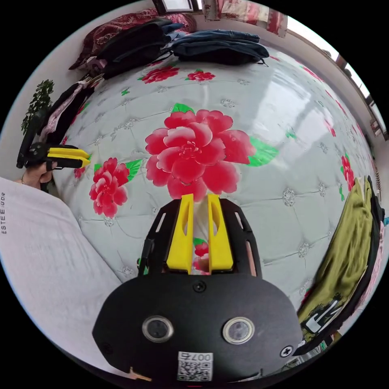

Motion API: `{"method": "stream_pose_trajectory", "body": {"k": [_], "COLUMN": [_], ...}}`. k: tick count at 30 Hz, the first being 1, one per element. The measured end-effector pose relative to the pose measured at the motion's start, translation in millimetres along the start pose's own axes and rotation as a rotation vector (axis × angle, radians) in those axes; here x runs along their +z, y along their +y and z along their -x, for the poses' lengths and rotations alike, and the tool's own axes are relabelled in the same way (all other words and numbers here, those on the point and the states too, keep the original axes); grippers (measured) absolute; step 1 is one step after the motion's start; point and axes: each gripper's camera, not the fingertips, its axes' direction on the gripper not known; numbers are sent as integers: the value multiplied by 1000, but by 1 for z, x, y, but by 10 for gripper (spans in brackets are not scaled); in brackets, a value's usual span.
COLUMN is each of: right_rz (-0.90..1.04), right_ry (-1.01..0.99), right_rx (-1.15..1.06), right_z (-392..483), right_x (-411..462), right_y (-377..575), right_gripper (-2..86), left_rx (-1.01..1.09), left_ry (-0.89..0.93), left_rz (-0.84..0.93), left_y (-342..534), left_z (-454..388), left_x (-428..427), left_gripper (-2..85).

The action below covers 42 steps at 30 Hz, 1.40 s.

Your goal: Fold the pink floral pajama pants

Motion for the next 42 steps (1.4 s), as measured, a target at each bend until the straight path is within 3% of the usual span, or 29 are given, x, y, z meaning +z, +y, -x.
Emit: {"method": "stream_pose_trajectory", "body": {"k": [5,11,19,25,28,33,37,42], "right_rz": [-39,-115,-639,-711,-708,-614,-745,-742], "right_ry": [-86,-213,250,444,410,253,196,214], "right_rx": [41,387,1013,1277,1379,1464,1261,1003], "right_z": [4,-57,-271,-384,-424,-464,-437,-381], "right_x": [-7,-28,-208,-284,-284,-257,-264,-275], "right_y": [8,39,206,279,298,308,289,241], "right_gripper": [65,59,71,75,64,17,1,-1], "left_rx": [105,102,90,70,60,34,21,14], "left_ry": [-101,-84,-133,-142,-151,-162,-169,-163], "left_rz": [69,111,128,237,269,299,303,233], "left_y": [-27,-54,-78,-108,-116,-124,-122,-103], "left_z": [-27,-27,-37,-39,-40,-40,-39,-34], "left_x": [1,-3,-8,-9,-9,-10,-11,-17], "left_gripper": [74,75,74,73,73,73,73,67]}}
